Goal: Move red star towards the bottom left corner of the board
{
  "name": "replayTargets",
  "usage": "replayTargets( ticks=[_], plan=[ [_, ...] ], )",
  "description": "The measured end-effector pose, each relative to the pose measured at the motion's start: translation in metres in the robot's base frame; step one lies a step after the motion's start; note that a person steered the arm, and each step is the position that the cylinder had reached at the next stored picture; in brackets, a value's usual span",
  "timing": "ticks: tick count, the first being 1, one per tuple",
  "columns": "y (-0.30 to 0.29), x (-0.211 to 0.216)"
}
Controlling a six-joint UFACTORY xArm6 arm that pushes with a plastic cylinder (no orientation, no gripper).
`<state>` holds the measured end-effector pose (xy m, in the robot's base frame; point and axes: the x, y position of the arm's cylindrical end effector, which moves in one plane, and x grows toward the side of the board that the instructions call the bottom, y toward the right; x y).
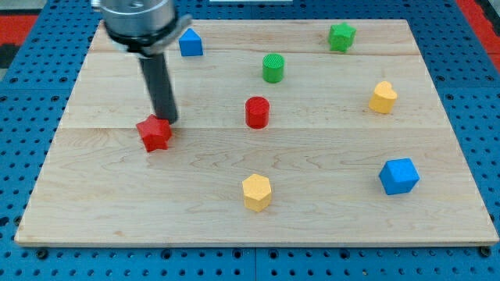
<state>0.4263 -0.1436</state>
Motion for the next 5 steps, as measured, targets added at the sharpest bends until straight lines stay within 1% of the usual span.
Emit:
replayTargets(
  ticks=[1,2,3,4,5],
  plan=[
    [-0.031,0.041],
    [-0.056,0.059],
    [-0.007,0.059],
    [0.029,0.048],
    [0.000,0.087]
  ],
)
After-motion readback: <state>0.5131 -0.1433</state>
